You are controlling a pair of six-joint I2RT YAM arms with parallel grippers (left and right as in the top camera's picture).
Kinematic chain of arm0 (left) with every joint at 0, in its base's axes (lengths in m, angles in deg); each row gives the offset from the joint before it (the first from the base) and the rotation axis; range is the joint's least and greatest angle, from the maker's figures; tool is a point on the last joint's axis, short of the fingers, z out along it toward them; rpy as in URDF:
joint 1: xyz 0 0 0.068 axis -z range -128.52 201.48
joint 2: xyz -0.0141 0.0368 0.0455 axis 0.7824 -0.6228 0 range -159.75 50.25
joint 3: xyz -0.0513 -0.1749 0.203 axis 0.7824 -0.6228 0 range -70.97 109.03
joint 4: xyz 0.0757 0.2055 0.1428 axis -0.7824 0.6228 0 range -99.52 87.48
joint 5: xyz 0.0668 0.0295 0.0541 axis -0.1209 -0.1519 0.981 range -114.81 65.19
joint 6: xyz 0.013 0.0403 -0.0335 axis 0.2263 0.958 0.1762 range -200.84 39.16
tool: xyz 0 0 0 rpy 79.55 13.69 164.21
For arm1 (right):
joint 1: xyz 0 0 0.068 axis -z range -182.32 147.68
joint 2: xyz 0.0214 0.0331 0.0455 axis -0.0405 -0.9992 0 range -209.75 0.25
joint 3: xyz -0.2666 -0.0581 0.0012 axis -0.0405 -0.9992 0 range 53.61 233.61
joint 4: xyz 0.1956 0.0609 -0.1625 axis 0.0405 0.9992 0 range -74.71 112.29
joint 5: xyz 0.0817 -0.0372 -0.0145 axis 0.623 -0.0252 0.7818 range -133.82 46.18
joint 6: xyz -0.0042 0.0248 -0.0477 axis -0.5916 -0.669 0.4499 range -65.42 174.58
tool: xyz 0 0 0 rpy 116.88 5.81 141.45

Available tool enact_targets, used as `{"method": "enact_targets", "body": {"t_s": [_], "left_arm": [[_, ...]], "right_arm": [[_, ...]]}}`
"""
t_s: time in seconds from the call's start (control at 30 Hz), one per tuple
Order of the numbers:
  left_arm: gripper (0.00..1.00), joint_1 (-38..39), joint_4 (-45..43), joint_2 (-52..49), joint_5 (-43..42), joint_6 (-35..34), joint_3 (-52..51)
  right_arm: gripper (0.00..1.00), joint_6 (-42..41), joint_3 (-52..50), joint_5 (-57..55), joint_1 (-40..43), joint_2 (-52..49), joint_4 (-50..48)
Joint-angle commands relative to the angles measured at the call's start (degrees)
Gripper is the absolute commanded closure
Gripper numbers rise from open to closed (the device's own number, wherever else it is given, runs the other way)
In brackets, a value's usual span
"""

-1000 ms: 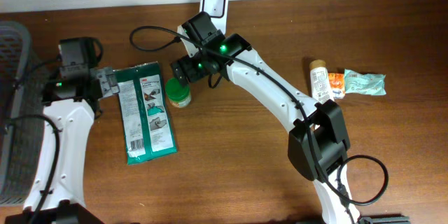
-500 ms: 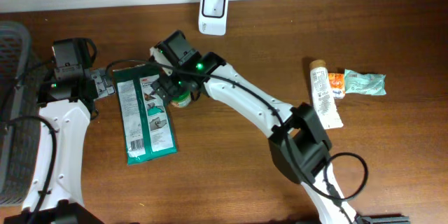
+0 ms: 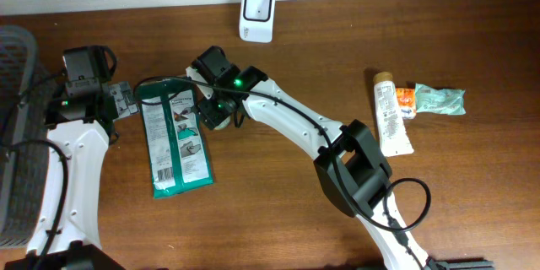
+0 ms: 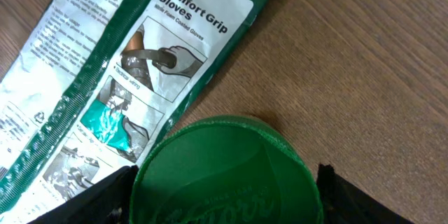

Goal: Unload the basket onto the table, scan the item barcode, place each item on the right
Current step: 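Lift the green-lidded jar and hold it under the scanner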

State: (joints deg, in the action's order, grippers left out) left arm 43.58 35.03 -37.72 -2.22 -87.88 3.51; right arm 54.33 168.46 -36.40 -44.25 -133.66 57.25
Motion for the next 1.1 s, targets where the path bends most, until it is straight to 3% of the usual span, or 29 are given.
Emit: {"method": "enact_targets", "body": {"t_s": [0.0,0.17,0.37,0.5,0.67,0.8,0.97,1.03,1.07], "left_arm": [[0.0,-0.2,0.1,0.2,0.8,0.5,0.5],[0.01,-0.2,0.1,0.2,0.8,0.5,0.5],[0.01,-0.2,0.1,0.2,0.8,0.5,0.5],[0.01,-0.2,0.1,0.2,0.8,0.5,0.5],[0.01,-0.2,0.1,0.2,0.8,0.5,0.5],[0.01,-0.2,0.1,0.2,0.8,0.5,0.5],[0.01,-0.2,0.1,0.2,0.8,0.5,0.5],[0.01,-0.2,0.1,0.2,0.8,0.5,0.5],[0.01,-0.2,0.1,0.2,0.8,0.5,0.5]], "right_arm": [[0.31,-0.5,-0.2,0.1,0.2,-0.5,0.3],[0.48,-0.4,-0.2,0.1,0.6,-0.1,1.0],[0.57,2.1,1.1,0.1,3.7,6.7,8.5],[0.56,11.8,1.5,0.1,7.3,12.1,18.5],[0.56,25.0,0.3,1.4,10.6,11.7,25.2],[0.55,36.7,-4.8,7.6,11.5,11.6,23.8],[0.54,39.2,-9.0,7.6,11.6,11.5,20.6],[0.44,39.2,-9.2,7.6,11.7,11.5,20.8],[0.26,39.1,-9.2,7.6,11.7,11.5,20.9]]}}
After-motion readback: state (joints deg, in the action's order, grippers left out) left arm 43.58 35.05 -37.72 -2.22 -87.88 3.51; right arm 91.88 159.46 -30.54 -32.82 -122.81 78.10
